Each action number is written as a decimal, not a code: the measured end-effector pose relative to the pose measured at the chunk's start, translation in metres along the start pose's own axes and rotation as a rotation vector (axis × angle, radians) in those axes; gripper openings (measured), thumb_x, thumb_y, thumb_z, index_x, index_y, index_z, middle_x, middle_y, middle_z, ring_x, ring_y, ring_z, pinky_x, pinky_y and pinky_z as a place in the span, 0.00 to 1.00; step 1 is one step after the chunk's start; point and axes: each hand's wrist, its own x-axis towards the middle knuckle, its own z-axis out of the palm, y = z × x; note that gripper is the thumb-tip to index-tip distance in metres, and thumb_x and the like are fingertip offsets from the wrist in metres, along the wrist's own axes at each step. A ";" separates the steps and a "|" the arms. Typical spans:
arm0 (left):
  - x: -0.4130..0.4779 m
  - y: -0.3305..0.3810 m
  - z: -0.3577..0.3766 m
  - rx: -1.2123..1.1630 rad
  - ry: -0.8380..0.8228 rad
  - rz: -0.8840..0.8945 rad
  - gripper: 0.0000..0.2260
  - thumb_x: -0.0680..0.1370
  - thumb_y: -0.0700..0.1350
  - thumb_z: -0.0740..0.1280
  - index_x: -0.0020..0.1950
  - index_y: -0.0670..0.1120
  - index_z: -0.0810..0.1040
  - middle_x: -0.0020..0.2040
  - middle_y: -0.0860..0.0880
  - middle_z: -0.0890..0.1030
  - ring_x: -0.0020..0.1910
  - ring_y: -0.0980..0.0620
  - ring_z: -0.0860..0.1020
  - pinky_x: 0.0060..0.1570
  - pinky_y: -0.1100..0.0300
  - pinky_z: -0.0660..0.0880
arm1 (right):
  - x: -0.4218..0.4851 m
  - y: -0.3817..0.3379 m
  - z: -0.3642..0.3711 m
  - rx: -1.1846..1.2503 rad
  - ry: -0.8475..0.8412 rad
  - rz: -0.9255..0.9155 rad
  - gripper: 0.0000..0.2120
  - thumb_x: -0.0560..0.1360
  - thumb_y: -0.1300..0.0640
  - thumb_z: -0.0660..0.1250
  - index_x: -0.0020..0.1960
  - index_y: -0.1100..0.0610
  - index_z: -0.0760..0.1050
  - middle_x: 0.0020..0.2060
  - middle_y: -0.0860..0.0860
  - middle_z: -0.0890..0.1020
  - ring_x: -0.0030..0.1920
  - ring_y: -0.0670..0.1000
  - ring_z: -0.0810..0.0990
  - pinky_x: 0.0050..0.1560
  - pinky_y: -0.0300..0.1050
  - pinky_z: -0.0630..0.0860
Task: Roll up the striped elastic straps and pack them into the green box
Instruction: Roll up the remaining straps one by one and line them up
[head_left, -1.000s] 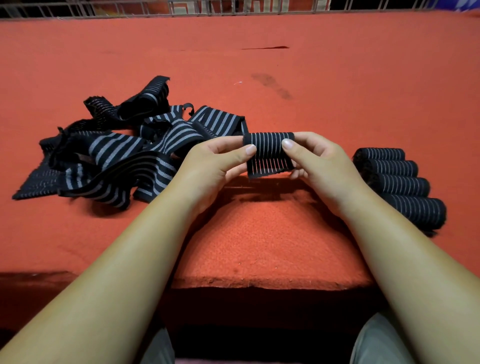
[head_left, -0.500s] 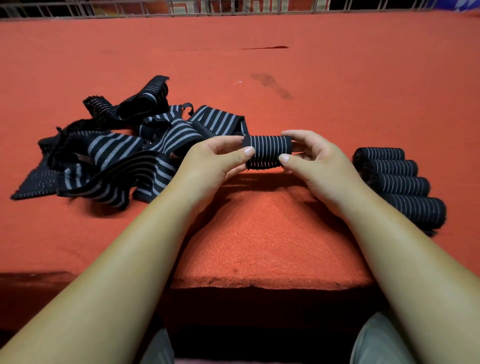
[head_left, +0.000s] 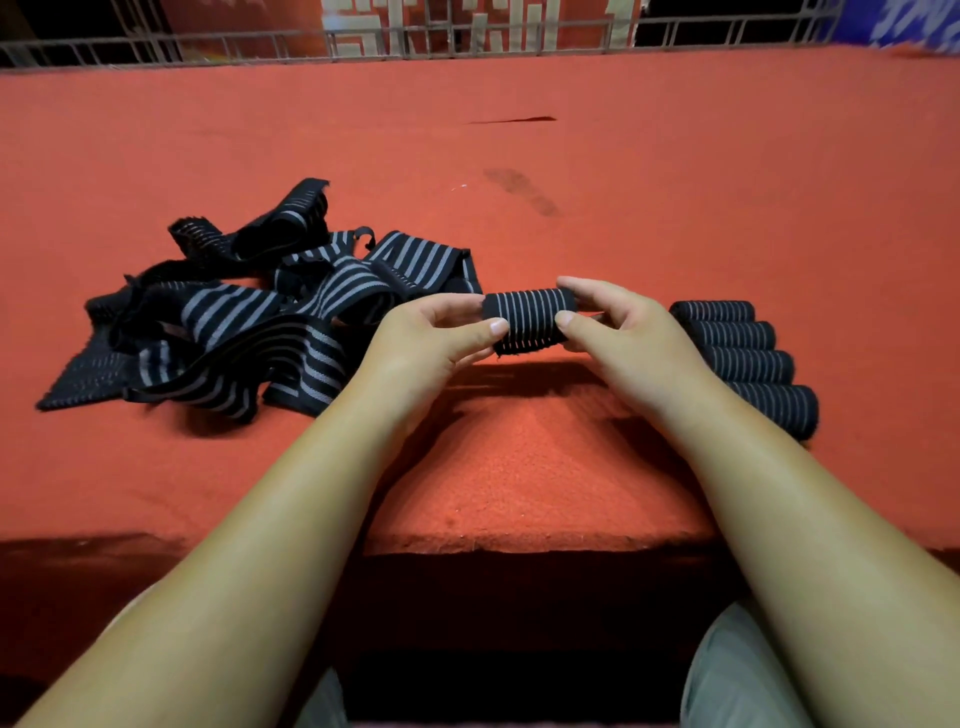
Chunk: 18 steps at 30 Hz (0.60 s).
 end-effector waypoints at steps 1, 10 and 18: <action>-0.002 0.001 0.005 0.006 0.002 0.001 0.18 0.77 0.38 0.80 0.66 0.41 0.84 0.60 0.43 0.87 0.59 0.48 0.87 0.62 0.53 0.83 | -0.003 0.000 -0.005 -0.027 0.010 -0.001 0.20 0.82 0.51 0.71 0.74 0.44 0.79 0.60 0.43 0.85 0.58 0.45 0.84 0.68 0.46 0.77; -0.003 0.025 0.074 0.039 -0.077 0.031 0.18 0.77 0.38 0.79 0.66 0.40 0.84 0.59 0.42 0.87 0.58 0.47 0.87 0.53 0.56 0.85 | -0.025 0.004 -0.070 -0.077 0.155 -0.050 0.20 0.83 0.54 0.70 0.73 0.42 0.77 0.60 0.38 0.84 0.55 0.46 0.84 0.67 0.48 0.77; 0.030 0.019 0.157 -0.015 -0.182 -0.043 0.10 0.79 0.33 0.75 0.58 0.43 0.86 0.56 0.43 0.88 0.58 0.47 0.87 0.61 0.51 0.83 | -0.016 0.036 -0.133 -0.137 0.259 -0.002 0.19 0.83 0.56 0.70 0.73 0.45 0.78 0.61 0.41 0.83 0.59 0.47 0.83 0.61 0.39 0.74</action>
